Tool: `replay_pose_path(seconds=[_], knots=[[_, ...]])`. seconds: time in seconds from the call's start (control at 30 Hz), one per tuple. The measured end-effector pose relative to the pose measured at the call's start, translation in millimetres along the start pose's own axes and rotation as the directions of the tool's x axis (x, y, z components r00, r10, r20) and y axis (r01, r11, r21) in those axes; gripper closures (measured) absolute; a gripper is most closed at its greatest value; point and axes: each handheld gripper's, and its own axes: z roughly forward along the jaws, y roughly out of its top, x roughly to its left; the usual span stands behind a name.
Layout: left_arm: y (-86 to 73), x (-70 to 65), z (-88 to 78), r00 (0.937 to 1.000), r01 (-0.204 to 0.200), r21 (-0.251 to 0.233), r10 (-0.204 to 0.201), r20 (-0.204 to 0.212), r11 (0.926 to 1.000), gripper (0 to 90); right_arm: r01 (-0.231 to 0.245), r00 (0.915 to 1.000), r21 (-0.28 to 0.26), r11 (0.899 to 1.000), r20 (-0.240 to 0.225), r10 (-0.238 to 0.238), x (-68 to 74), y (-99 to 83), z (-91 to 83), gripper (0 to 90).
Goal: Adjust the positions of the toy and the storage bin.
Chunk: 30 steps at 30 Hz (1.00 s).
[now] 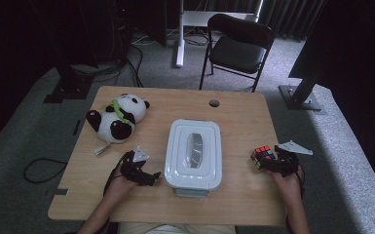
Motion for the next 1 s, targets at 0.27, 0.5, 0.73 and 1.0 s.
replay_pose_path(seconds=[0.27, 0.5, 0.73, 1.0], knots=[[-1.0, -0.7, 0.8, 0.9997, 0.001, -0.002, -0.001, 0.023, 1.0000, 0.8, 0.045, 0.9985, -0.014, 0.999, -0.032, -0.046, 16.7, 8.2, 2.2, 13.1], [-1.2, 0.0, 0.1, 0.9998, -0.009, 0.016, 0.009, 0.018, 0.9998, 0.8, 0.089, 0.9931, -0.021, 0.996, -0.076, -0.090, 35.2, 14.0, 7.3, 13.2], [-1.5, 2.0, -3.1, 0.9990, 0.027, -0.009, -0.027, 0.035, 0.9996, 0.8, 0.110, 0.9885, 0.002, 0.994, -0.106, -0.109, 52.0, 15.1, 18.0, 13.3], [-4.0, 5.2, -6.1, 0.9971, 0.061, -0.027, -0.059, 0.047, 0.9978, 0.8, 0.140, 0.9780, 0.009, 0.990, -0.158, -0.136, 67.4, 10.9, 29.7, 14.3]])
